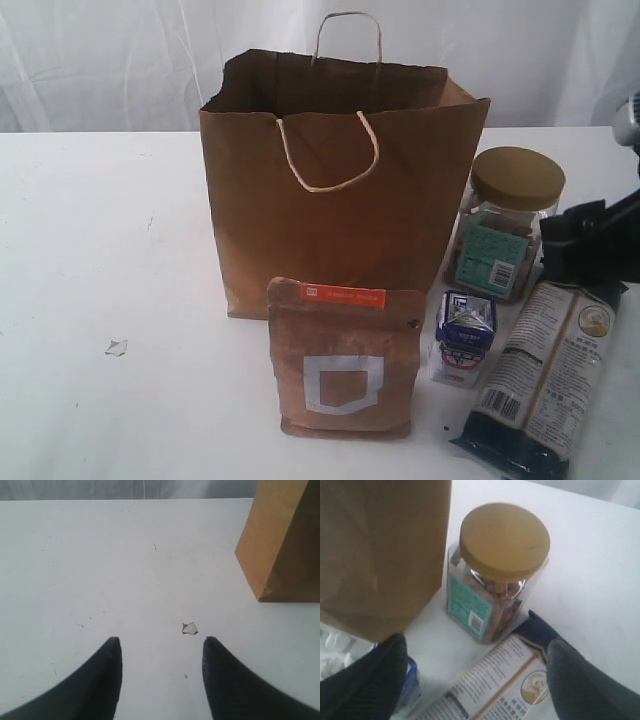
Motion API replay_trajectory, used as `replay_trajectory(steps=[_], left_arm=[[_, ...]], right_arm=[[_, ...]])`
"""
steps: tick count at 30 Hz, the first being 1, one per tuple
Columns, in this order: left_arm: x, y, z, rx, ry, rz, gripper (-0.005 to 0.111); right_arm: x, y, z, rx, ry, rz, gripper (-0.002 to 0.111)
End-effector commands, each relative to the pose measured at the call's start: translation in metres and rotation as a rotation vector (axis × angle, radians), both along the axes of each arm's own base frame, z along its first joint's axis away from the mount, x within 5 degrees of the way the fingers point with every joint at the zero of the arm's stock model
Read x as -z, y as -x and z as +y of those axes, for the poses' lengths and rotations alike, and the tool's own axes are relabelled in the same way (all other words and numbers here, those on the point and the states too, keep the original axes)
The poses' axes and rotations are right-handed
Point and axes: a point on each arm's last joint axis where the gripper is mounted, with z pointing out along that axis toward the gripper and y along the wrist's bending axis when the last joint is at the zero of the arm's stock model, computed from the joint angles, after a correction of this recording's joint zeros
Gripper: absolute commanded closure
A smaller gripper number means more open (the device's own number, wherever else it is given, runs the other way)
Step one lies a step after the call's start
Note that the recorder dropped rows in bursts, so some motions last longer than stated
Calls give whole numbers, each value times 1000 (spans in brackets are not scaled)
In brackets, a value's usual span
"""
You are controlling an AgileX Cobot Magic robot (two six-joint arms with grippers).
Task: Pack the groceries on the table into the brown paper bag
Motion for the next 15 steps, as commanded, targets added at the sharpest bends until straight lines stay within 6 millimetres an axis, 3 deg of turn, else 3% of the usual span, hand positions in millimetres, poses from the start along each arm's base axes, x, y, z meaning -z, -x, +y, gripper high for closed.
replay_trajectory(steps=[1,8,15], left_arm=[[1,0,0,-1,7,4,54],[1,0,0,-1,7,4,54],[1,0,0,-1,7,4,54]], right_arm=[[2,-26,0,42,22,-19,39],[16,-72,11,-9,36,-24,38],[23,-113,16,-108,290,-24,38]])
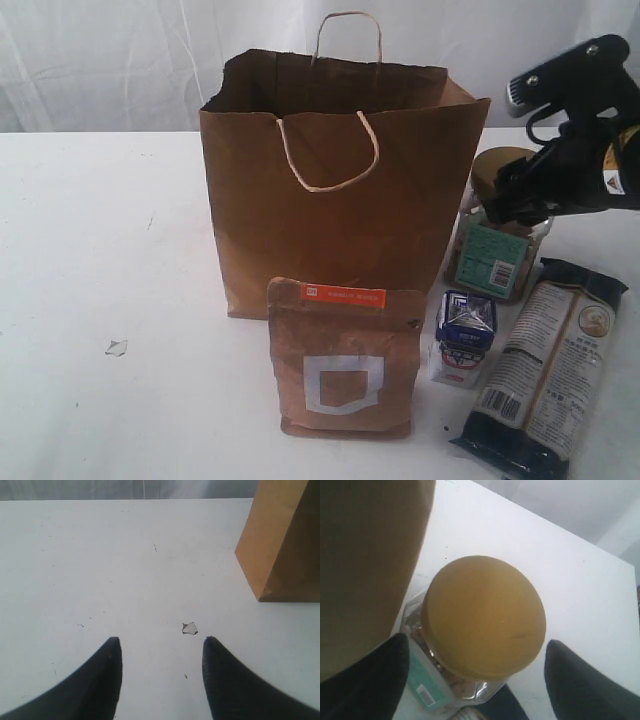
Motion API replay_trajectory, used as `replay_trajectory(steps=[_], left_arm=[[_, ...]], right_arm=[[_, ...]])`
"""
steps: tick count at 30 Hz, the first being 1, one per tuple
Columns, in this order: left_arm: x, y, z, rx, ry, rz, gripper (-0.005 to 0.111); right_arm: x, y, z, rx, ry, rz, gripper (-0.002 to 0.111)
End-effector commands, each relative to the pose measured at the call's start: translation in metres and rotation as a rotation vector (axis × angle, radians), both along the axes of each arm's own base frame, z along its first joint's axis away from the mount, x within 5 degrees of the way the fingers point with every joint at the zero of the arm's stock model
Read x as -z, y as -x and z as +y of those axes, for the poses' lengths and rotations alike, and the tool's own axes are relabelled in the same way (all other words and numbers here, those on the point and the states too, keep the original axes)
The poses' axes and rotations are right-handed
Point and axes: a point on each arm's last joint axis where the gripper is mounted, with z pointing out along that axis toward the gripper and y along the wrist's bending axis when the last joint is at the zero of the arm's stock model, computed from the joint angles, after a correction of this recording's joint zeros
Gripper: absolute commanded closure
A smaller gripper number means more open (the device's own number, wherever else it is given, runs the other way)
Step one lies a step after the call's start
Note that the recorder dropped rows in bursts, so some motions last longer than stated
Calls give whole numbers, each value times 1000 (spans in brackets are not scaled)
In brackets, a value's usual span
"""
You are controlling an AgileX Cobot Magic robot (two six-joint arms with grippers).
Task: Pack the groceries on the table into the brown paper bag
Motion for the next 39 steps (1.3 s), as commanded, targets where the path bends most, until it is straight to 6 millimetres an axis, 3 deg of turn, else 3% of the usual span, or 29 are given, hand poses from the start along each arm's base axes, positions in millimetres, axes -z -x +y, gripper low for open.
replay_trajectory(steps=[1,10,22,26,31,36,39], left_arm=[[1,0,0,-1,7,4,54],[1,0,0,-1,7,4,54],[1,0,0,-1,7,4,54],[1,0,0,-1,7,4,54],[1,0,0,-1,7,4,54],[1,0,0,-1,7,4,54],[1,0,0,-1,7,4,54]], right_arm=[[4,-15,1,-25,69,0,38],[24,-27,-13,-15,224,66,38],[20,-35,-49,96,228,47,39],[15,-30,-51,184,134,41,39],[6,13,-40,248,-124,28,39],[25,27,-23,192,-390,10,39],[42,24,-19,165,-405,46,34]])
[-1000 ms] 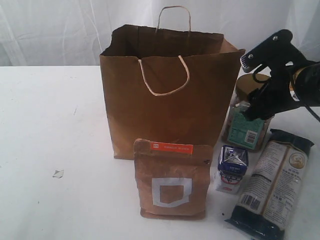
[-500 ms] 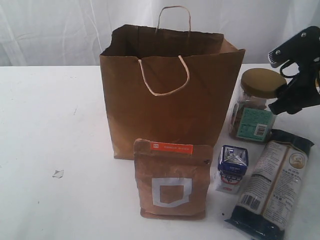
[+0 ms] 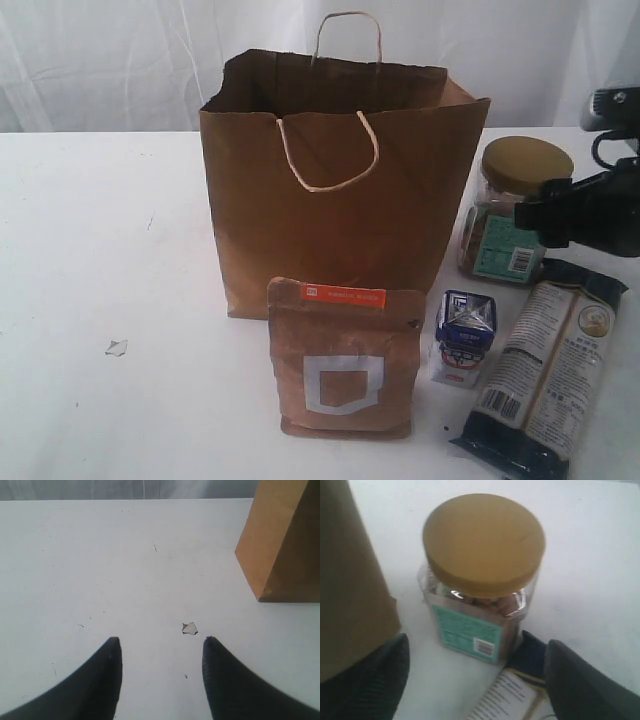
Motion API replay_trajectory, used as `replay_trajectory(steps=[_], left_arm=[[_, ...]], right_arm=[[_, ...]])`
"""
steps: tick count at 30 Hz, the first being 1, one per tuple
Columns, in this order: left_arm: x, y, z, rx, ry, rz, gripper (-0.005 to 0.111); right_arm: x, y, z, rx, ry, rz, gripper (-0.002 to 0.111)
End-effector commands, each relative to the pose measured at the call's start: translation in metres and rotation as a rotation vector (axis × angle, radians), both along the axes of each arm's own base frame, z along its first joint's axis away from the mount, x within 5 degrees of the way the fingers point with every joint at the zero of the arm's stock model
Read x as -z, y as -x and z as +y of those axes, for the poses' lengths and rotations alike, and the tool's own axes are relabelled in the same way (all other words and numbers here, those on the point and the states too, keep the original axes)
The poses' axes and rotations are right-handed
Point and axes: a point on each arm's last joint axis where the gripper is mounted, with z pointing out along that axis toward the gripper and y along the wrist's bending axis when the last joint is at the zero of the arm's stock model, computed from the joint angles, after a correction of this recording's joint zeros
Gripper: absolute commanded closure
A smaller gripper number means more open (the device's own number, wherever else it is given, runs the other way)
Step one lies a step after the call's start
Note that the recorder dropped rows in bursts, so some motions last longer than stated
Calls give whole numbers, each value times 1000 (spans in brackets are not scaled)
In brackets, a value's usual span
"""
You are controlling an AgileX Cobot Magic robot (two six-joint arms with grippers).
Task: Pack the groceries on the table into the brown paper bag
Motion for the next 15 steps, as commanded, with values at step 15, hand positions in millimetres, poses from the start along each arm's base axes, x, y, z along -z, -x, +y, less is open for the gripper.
replay_trajectory(steps=[15], left_arm=[[1,0,0,-1,7,4,54]], right_arm=[[70,-21,14,-82,-74,141,26]])
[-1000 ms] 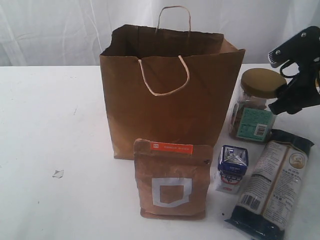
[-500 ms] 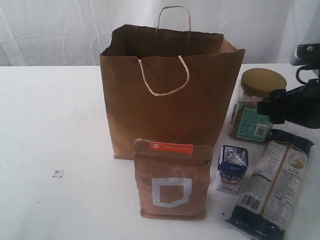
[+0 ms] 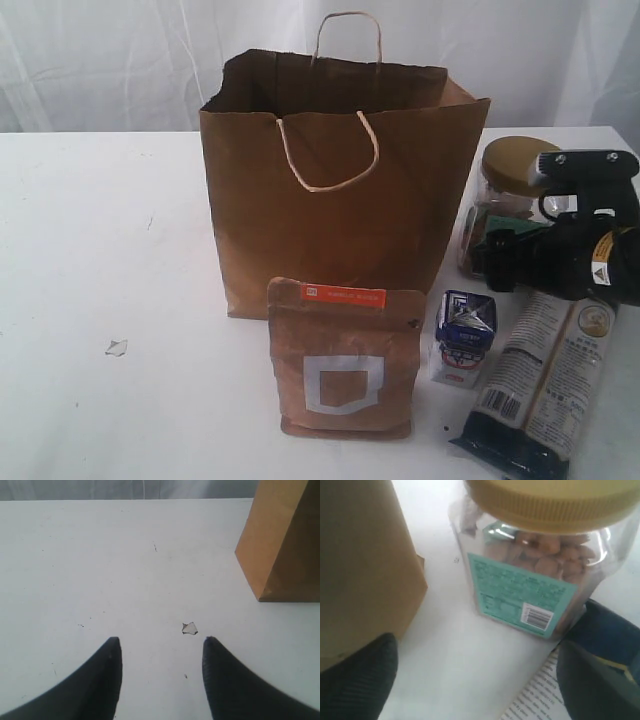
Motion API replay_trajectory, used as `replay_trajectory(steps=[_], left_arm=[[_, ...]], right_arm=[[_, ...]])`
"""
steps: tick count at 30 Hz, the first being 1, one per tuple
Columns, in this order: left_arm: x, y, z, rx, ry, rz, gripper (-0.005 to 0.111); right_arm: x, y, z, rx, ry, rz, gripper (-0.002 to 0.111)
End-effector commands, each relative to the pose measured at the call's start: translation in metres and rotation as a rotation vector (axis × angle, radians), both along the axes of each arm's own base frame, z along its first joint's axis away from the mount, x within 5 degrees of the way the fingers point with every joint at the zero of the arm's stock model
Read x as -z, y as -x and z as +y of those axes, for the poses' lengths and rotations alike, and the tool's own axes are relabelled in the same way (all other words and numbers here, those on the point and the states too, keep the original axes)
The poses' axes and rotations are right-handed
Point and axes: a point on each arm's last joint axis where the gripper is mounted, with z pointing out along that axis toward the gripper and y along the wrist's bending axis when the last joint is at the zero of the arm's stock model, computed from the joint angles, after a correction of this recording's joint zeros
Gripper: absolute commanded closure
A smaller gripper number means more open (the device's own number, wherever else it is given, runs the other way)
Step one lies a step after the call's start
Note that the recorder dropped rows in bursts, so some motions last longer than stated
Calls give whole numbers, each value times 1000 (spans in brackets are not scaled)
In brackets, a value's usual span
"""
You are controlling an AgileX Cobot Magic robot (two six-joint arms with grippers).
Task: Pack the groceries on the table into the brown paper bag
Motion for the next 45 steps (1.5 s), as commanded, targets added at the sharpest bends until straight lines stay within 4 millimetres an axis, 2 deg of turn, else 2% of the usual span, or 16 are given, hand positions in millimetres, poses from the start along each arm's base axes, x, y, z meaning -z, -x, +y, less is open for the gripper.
replay_trajectory(steps=[1,6,14,24,36,45], left_arm=[[1,0,0,-1,7,4,54],[1,0,0,-1,7,4,54],[1,0,0,-1,7,4,54],[1,0,0,-1,7,4,54],[1,0,0,-1,7,4,54],[1,0,0,-1,7,4,54]], right_arm=[[13,-4,0,0,-4,20,25],[13,-9,2,-43,19,-42,20],[15,-15,-7,-35,36,-93,20],[33,-25,-5,-61,44,-129,18],[39,-30,-7,11,-12,-151,18],[39,-32,-19,45,7,-170,18]])
